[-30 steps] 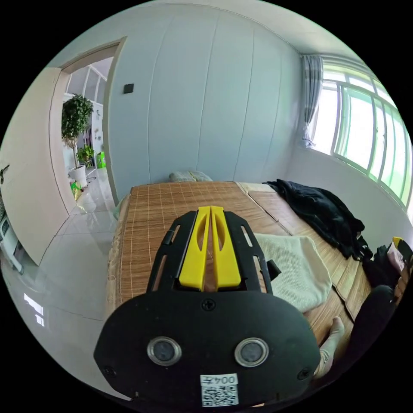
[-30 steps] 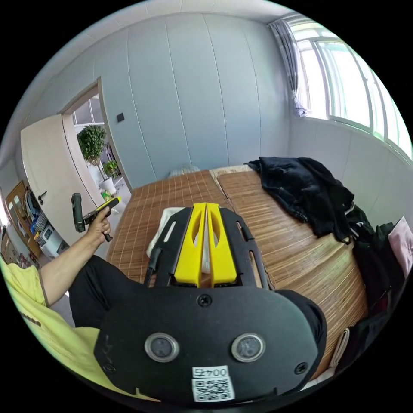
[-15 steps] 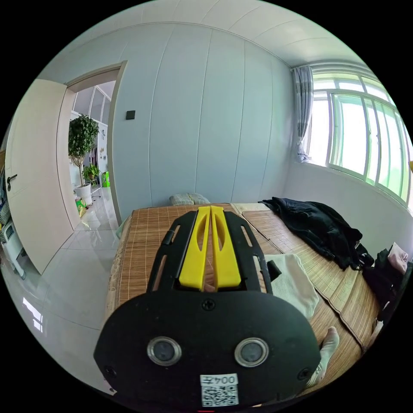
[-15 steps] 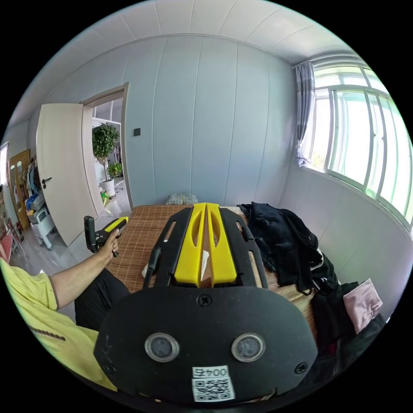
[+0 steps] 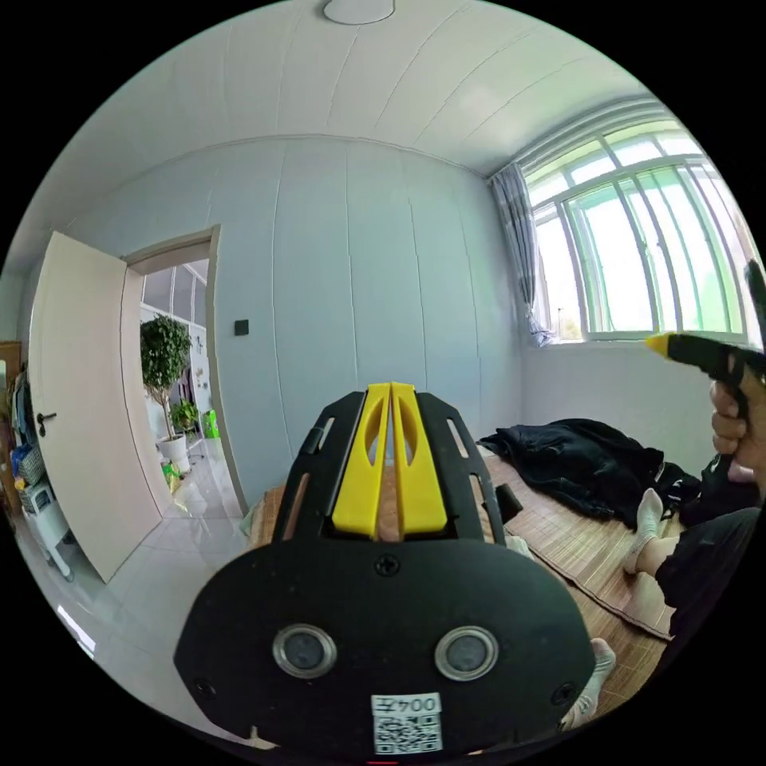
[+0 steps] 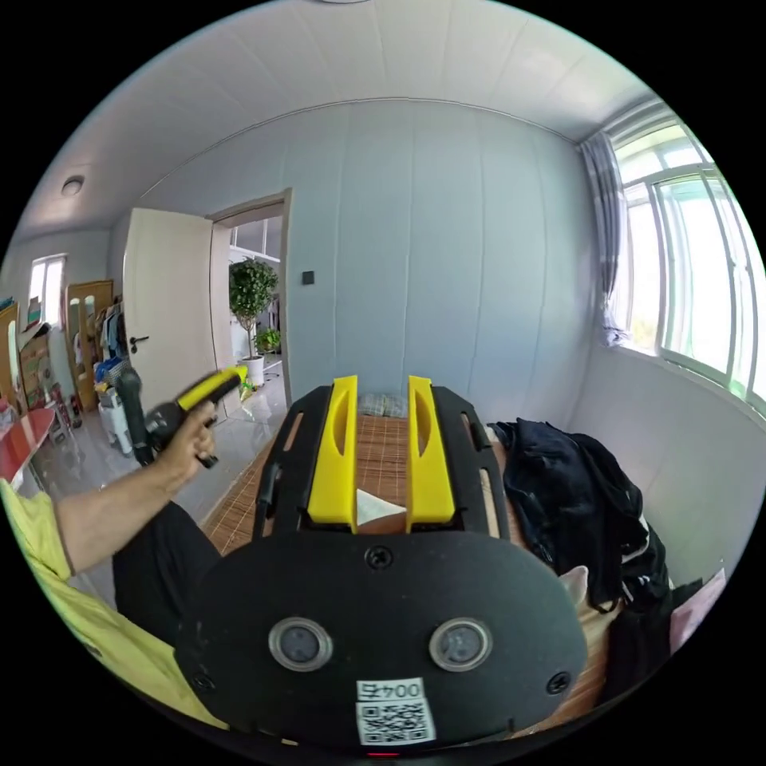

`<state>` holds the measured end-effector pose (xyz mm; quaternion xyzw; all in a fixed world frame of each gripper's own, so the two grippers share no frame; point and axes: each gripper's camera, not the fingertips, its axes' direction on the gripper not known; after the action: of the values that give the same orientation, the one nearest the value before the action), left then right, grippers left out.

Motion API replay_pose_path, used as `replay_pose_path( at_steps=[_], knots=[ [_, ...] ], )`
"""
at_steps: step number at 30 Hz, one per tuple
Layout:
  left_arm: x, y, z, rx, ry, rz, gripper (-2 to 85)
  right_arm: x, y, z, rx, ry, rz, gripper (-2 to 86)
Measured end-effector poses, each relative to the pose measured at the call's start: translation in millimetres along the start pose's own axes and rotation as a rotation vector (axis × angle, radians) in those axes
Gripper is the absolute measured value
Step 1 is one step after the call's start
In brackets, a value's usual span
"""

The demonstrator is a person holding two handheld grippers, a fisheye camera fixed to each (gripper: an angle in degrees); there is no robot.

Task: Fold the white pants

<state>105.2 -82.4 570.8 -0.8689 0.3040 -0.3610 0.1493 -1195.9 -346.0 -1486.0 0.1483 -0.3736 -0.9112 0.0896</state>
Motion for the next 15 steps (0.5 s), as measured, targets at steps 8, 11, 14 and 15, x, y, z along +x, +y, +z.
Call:
replay_pose_path(
  at_steps=[8,11,14,15],
  knots=[
    [26,-106,-62,0.140,-0.168,0.244,0.9,20,41,63,-0.033,-0.080,-0.009,10.0],
    [31,-80,-63,0.143,-0.176,0.273,1.0,29,59,65,-0.017,-0.133,0.023,9.9],
    [38,-10,-47,0.073,-0.137,0.287,1.2,32,78,65,-0.026,-0.180,0.072,9.1],
    [42,28,-38,0.042,-0.118,0.304,1.3,33,84,66,-0.026,-0.189,0.080,9.1]
  ],
)
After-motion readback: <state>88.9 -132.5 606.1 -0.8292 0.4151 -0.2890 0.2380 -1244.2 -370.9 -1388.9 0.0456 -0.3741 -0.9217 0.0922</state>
